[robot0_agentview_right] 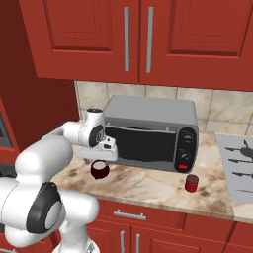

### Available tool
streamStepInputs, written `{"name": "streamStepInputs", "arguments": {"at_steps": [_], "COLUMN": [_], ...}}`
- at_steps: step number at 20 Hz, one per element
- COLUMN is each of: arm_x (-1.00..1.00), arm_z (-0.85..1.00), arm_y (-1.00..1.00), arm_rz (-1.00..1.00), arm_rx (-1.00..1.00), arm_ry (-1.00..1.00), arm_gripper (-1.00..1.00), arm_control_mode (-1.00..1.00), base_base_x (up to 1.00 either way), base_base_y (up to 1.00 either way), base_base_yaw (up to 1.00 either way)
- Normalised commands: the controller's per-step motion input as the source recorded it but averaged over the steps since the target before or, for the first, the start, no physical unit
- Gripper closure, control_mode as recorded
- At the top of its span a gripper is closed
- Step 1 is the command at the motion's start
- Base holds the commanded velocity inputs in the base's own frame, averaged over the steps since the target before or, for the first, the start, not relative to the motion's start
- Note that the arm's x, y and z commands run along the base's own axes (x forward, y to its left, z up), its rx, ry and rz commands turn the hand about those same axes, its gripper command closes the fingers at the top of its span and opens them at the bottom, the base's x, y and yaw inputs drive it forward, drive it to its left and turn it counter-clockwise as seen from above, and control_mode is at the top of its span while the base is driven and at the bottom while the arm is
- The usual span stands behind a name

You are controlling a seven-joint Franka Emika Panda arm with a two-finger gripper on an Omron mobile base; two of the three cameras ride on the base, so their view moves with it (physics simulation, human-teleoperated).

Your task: Pick the mug from the counter and place it inside the microwave. Then close the microwave.

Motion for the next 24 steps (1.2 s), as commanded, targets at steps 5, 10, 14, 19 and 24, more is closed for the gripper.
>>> {"name": "streamStepInputs", "arguments": {"at_steps": [5,10,14,19,24], "arm_x": [-0.21,-0.02,0.0,0.0,0.0], "arm_z": [-0.1,-0.2,-0.28,-0.22,-0.09], "arm_y": [0.0,0.02,0.0,0.0,0.0], "arm_rz": [-0.01,0.0,0.0,0.0,0.0], "arm_rx": [0.0,0.0,0.0,0.0,0.0], "arm_ry": [0.0,0.0,0.0,0.0,0.0], "arm_gripper": [-1.0,-1.0,-1.0,-1.0,-1.0], "arm_control_mode": [-1.0,-1.0,-1.0,-1.0,-1.0], "base_base_x": [0.0,0.0,0.0,0.0,0.0], "base_base_y": [0.0,0.0,0.0,0.0,0.0], "base_base_yaw": [0.0,0.0,0.0,0.0,0.0]}}
